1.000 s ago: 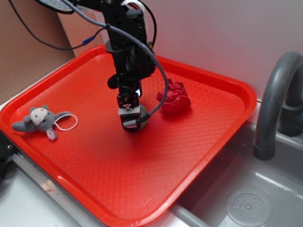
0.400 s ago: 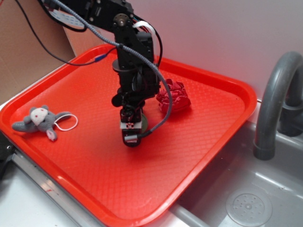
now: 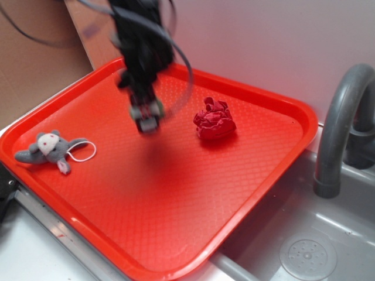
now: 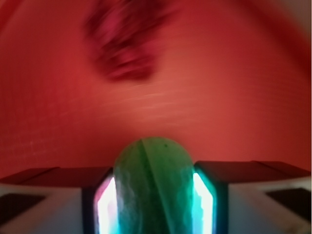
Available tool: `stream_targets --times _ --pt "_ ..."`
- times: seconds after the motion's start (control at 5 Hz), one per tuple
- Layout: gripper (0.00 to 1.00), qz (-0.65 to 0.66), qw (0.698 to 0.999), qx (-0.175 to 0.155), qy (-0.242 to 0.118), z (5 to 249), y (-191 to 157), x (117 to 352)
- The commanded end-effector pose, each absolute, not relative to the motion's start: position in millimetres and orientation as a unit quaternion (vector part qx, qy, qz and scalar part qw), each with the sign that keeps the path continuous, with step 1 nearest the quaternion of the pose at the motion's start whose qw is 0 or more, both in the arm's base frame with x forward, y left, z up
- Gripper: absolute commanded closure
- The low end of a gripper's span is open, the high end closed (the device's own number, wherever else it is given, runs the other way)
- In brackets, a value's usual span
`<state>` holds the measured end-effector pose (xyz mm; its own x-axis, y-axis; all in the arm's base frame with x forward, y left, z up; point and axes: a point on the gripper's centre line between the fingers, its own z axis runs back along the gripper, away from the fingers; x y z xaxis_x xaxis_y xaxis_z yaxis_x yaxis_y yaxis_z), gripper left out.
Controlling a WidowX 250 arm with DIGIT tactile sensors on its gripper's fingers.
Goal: Grab the green ball.
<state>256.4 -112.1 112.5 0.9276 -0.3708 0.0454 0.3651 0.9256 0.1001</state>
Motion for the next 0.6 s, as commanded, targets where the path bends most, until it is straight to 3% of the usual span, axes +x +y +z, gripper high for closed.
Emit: stream_targets --times 0.0,0.2,0.4 --pt "1.00 0.071 0.993 -0.021 -0.087 222.2 -51.2 213.5" --pt "1.00 0.072 0.989 -0.025 -0.125 262.9 -50.3 198.6" --pt "1.00 0.043 0.988 -0.017 -0.147 264.2 -51.6 199.0"
